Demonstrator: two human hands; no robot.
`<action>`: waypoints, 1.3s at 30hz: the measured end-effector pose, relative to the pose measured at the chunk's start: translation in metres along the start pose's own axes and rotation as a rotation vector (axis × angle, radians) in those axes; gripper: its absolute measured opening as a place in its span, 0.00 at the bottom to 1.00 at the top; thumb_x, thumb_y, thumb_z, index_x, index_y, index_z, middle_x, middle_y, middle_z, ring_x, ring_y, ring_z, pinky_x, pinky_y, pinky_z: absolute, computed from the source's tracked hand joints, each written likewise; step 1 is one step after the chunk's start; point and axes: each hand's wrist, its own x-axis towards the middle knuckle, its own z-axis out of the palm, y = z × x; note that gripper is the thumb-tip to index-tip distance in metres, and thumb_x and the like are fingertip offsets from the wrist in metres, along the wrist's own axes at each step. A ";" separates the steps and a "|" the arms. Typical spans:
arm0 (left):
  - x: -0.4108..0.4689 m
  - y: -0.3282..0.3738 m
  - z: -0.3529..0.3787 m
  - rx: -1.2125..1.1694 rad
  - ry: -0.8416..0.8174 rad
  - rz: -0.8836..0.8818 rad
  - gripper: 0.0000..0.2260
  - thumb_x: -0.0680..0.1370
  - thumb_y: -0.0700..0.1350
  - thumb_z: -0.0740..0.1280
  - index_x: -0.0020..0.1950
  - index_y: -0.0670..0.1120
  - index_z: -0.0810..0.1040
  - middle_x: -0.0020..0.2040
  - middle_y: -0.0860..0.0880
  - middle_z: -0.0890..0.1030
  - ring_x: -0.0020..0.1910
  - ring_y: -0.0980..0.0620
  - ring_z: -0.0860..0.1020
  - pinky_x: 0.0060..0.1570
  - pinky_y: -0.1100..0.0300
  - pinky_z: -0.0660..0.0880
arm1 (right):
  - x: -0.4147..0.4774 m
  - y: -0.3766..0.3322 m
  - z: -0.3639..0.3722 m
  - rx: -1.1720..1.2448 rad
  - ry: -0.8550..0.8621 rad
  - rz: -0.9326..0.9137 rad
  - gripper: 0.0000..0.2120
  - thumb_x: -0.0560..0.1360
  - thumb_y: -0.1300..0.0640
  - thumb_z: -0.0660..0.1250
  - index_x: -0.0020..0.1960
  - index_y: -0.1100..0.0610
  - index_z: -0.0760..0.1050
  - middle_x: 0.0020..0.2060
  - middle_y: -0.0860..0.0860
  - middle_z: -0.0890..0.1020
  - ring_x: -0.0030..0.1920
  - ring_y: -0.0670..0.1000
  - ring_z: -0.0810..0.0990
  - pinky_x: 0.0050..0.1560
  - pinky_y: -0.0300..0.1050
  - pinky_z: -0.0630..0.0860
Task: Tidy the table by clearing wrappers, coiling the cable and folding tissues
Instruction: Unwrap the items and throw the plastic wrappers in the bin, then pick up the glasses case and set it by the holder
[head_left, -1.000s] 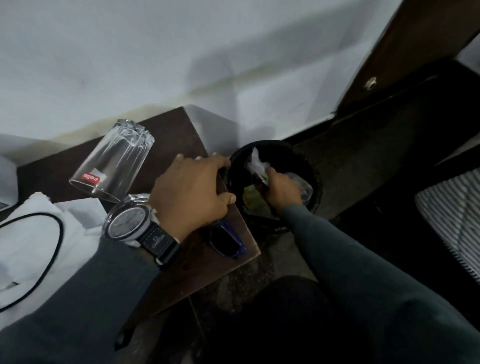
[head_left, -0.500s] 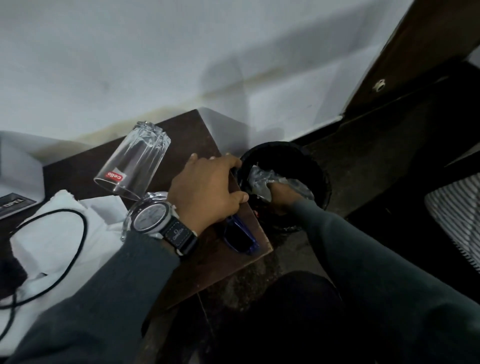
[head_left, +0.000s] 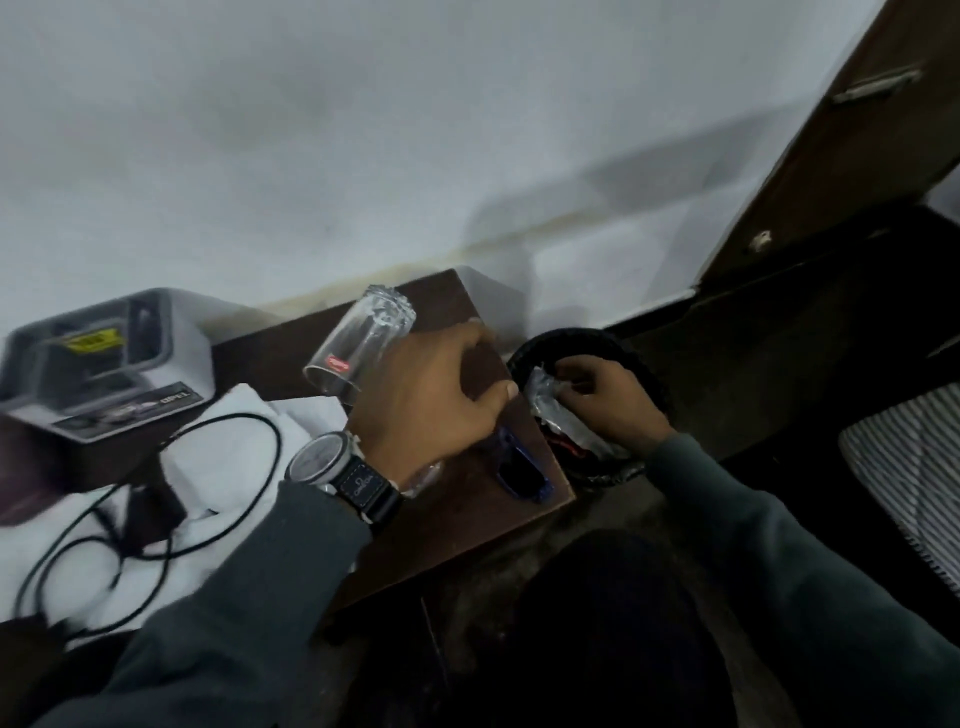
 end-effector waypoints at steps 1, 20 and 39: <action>-0.007 -0.003 -0.007 -0.006 0.012 0.001 0.25 0.73 0.61 0.71 0.67 0.53 0.79 0.70 0.53 0.80 0.65 0.48 0.80 0.60 0.50 0.78 | -0.007 -0.009 -0.003 0.037 0.034 -0.016 0.17 0.79 0.52 0.71 0.66 0.56 0.79 0.58 0.51 0.85 0.59 0.50 0.83 0.62 0.48 0.79; -0.211 -0.074 -0.128 0.043 0.242 -0.261 0.23 0.76 0.58 0.68 0.70 0.58 0.73 0.62 0.54 0.82 0.59 0.48 0.81 0.51 0.49 0.81 | -0.160 -0.206 0.010 -0.026 0.010 -0.239 0.11 0.76 0.58 0.74 0.59 0.52 0.83 0.50 0.45 0.85 0.54 0.46 0.84 0.62 0.41 0.78; -0.210 -0.154 -0.160 0.050 0.405 -0.584 0.15 0.76 0.52 0.70 0.60 0.49 0.80 0.49 0.45 0.86 0.49 0.40 0.84 0.46 0.52 0.81 | -0.163 -0.291 0.100 -0.070 -0.069 -0.503 0.12 0.79 0.53 0.70 0.62 0.49 0.81 0.59 0.45 0.83 0.56 0.46 0.82 0.60 0.41 0.76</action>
